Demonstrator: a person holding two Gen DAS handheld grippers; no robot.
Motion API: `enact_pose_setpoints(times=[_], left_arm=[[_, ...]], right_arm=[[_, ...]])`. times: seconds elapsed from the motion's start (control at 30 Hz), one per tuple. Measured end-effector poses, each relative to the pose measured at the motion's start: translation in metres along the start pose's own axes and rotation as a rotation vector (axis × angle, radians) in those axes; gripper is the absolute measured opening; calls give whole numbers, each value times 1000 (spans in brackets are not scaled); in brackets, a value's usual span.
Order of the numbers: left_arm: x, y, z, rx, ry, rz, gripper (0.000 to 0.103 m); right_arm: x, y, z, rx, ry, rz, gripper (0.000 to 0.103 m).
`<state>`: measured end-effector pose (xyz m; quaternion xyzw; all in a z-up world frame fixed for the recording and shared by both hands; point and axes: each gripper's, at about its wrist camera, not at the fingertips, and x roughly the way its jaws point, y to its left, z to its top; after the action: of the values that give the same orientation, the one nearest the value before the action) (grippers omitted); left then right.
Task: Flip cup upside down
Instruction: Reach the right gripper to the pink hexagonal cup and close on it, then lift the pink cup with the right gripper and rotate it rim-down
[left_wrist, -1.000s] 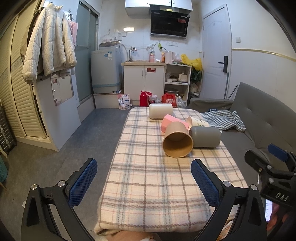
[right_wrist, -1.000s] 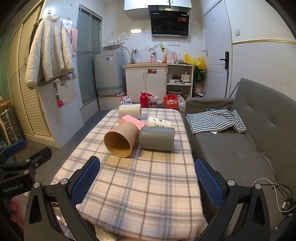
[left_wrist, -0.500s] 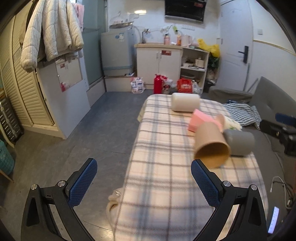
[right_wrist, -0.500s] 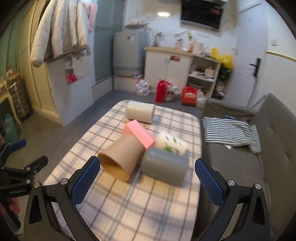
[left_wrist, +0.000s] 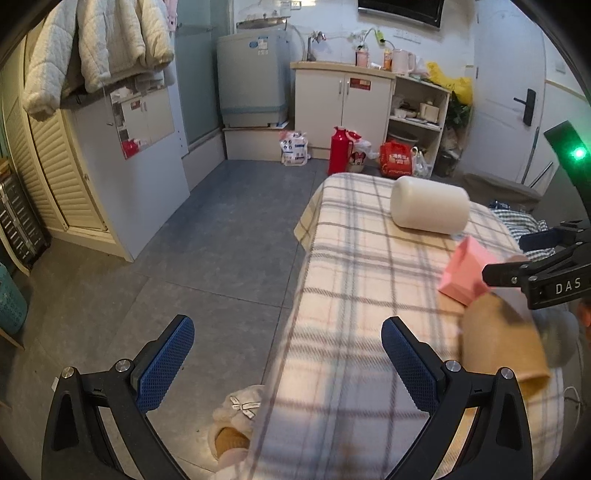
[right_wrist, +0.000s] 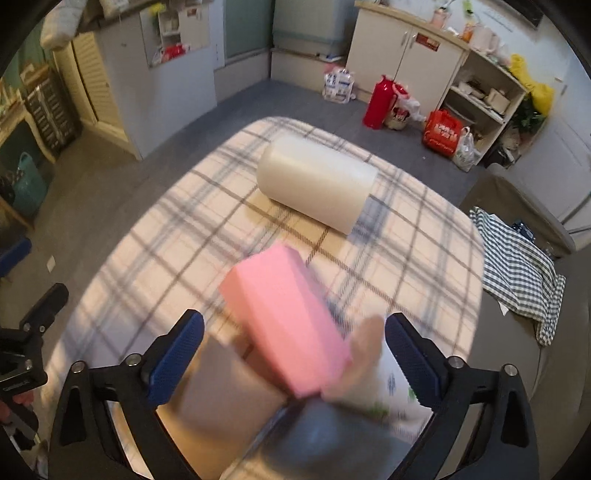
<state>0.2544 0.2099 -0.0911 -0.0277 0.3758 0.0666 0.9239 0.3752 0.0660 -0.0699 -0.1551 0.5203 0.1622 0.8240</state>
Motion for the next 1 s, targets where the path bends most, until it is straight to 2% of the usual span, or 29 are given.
enact_pose_setpoints(times=[0.1,0.23,0.4,0.47,0.5,0.6,0.77,1.0], left_arm=[[12,-1,2,11,1,15,103],[28,-1,4,7,17,15,103],[34,-2,3,2,27,9,103],[35,-3,3,9,28,10,103],[35,-3,3,10,29,11,103],[33,-2,4,4,27,15,103],[18,2,9,-6,9,20,103],[-42,-2,24,-15,-72,-7,103]], right_arm=[[19,-3,8,-20,53,11,86],[29,-8,17,-28,70,72,86],[46,-8,28,-23,100,107,86],[52,-8,30,-10,108,122,79],[55,-9,31,1,109,132,64],[52,-12,34,40,84,127,65],[13,-22,38,98,-15,103,64],[-93,-18,26,119,-161,69,63]])
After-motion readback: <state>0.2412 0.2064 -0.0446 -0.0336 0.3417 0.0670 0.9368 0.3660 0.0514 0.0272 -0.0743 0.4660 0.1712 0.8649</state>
